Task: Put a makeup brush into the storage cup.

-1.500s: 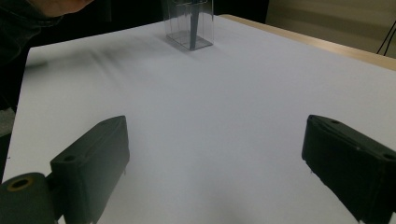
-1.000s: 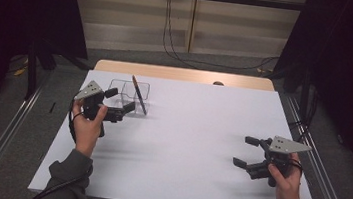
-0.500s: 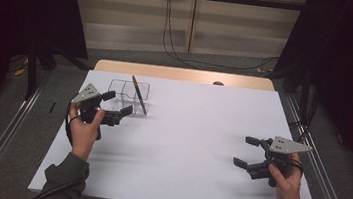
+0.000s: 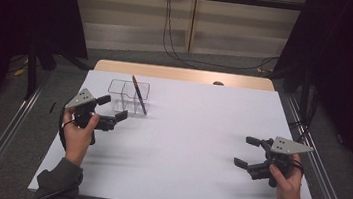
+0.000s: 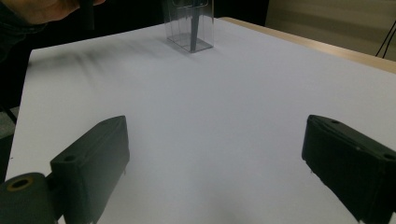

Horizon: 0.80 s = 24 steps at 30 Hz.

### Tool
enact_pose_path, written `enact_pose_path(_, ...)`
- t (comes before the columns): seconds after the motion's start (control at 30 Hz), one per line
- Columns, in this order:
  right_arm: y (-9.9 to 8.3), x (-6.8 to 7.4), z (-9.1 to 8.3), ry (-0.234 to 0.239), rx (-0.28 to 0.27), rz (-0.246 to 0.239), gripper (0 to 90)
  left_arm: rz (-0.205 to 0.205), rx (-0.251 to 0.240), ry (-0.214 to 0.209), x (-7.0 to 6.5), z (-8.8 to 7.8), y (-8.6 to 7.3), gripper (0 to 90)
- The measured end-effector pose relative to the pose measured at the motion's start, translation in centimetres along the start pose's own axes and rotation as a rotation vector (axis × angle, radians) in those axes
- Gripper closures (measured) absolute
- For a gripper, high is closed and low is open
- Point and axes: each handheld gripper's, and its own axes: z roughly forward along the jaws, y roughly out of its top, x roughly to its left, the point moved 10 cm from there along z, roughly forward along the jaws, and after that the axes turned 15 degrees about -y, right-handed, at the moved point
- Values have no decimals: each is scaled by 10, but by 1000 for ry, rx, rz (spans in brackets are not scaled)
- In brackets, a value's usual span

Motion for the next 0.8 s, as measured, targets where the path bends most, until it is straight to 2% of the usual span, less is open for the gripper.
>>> enact_pose_path(0.03,0,0,0,-1,-2,-1,73,-6,-13,-5,-1,0,0,7)
enact_pose_path(0.07,0,0,0,0,-2,-1,73,-7,-8,12,0,-1,-1,8)
enact_pose_path(0.17,0,0,0,0,3,0,73,7,3,12,-1,-4,-4,8)
enact_pose_path(0.2,0,0,0,1,-2,-3,73,1,-7,18,-1,-4,-4,8)
enact_pose_path(0.23,0,0,0,-2,-5,-2,72,14,10,15,-1,-6,-6,9)
enact_pose_path(0.27,0,0,0,0,-6,-1,73,4,-5,6,-3,-5,-5,9)
enact_pose_path(0.33,0,0,-1,-1,-4,5,73,29,20,2,-2,-8,-8,11)
enact_pose_path(0.37,0,0,-1,-2,-4,6,73,16,6,20,-3,-8,-8,10)
enact_pose_path(0.4,0,0,-1,1,-5,6,73,26,10,28,-2,-10,-8,10)
enact_pose_path(0.47,1,0,-1,3,-9,4,73,36,18,14,-3,-12,-9,11)
enact_pose_path(0.5,1,0,-1,3,-10,5,73,28,9,27,-3,-12,-9,11)
enact_pose_path(0.57,1,0,-1,0,-10,2,73,51,36,24,-3,-15,-11,10)
enact_pose_path(0.6,1,0,-1,-1,-10,1,73,49,23,11,-5,-14,-10,11)
enact_pose_path(0.73,1,0,-2,1,-9,4,73,54,32,32,-5,-18,-12,10)
enact_pose_path(0.8,1,0,-2,0,-9,3,73,60,33,21,-6,-19,-13,10)
